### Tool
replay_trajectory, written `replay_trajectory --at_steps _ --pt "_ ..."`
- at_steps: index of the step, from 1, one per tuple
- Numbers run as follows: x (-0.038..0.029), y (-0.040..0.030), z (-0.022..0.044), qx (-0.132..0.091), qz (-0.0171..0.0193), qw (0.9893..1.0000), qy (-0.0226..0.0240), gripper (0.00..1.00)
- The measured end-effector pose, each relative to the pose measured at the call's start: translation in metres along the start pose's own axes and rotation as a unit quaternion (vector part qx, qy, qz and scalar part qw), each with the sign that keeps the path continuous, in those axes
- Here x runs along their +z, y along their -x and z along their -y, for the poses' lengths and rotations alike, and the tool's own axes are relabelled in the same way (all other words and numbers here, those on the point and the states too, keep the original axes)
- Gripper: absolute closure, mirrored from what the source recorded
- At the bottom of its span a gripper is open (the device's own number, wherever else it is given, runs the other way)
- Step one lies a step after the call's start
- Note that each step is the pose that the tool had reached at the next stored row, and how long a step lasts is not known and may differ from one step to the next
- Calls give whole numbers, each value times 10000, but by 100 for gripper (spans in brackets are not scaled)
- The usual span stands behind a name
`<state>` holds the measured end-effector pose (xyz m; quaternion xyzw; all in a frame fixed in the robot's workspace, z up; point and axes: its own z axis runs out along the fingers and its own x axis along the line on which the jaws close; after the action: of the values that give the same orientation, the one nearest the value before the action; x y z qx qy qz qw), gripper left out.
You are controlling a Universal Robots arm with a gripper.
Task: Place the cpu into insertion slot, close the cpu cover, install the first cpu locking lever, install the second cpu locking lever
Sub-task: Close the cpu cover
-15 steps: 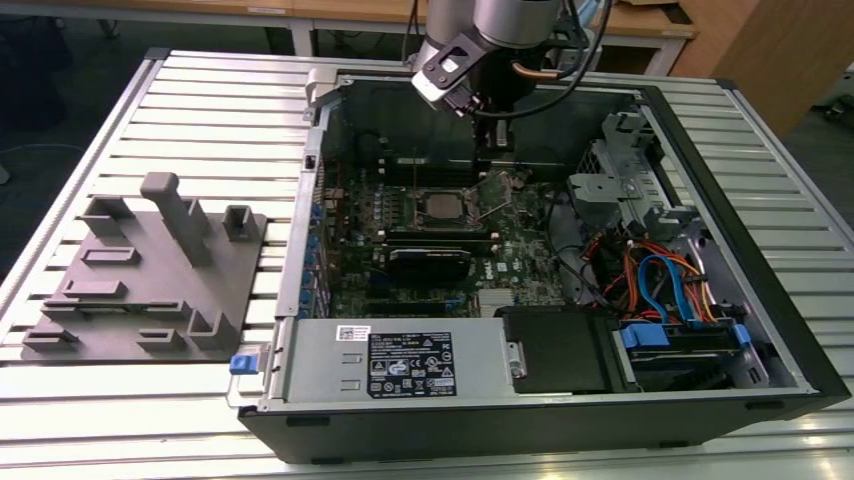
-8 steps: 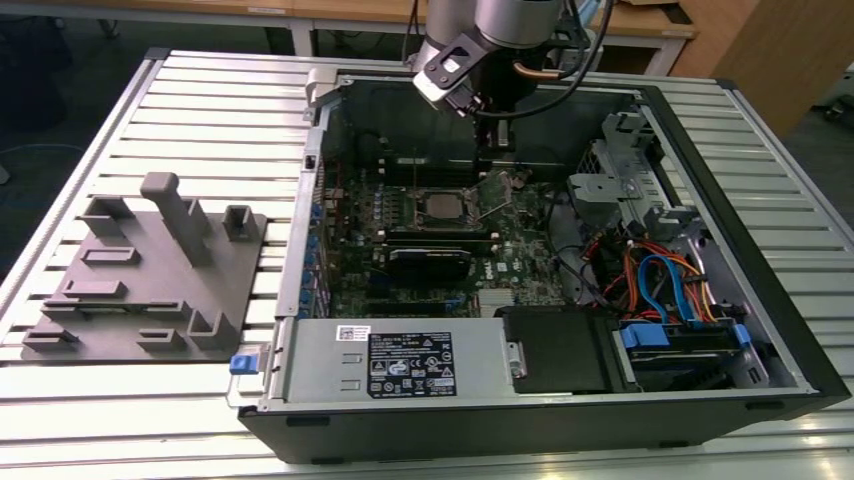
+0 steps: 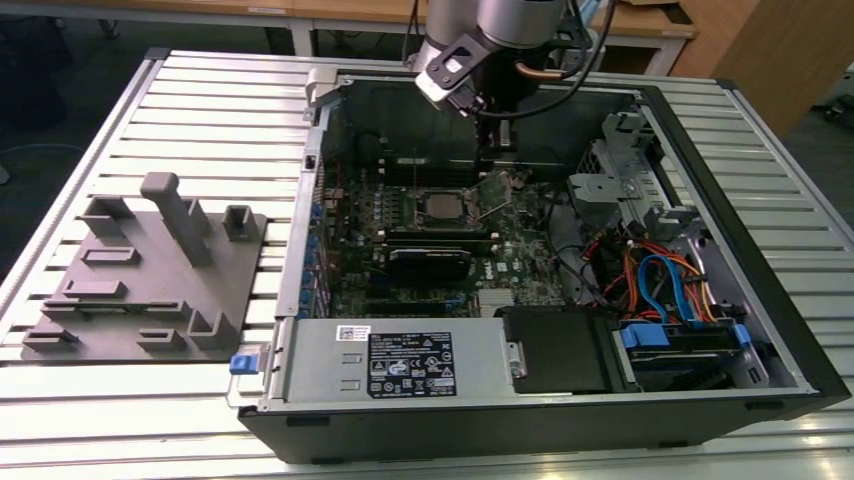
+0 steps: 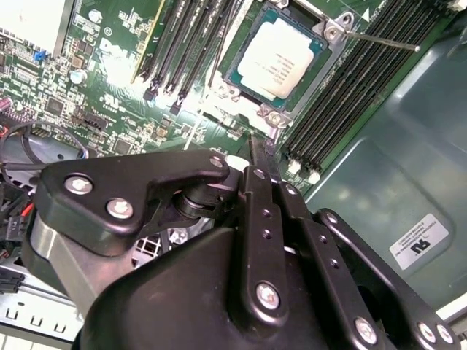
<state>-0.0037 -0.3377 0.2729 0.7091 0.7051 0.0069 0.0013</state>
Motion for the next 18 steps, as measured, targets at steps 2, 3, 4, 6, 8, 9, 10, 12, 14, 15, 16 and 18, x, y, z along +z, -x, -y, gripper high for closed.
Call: replay_trajectory --at_steps 2,3,4,6,8,9,10,12,14,15,16,18 --pt "0 0 -10 0 0 10000 0 90" --pt "0 0 -16 0 0 10000 0 90" --pt "0 0 -20 0 0 10000 0 90" --pt "1 0 -23 0 0 10000 0 90" --pt "1 0 -26 0 0 10000 0 90" --pt "1 0 -27 0 0 10000 0 90" --pt "1 0 -29 0 0 10000 0 90" --pt "1 0 -31 0 0 10000 0 90" --pt "1 0 -36 0 0 10000 0 90" --pt "1 0 -39 0 0 10000 0 90" --pt "1 0 -42 0 0 10000 0 90" --pt "1 0 -49 0 0 10000 0 90"
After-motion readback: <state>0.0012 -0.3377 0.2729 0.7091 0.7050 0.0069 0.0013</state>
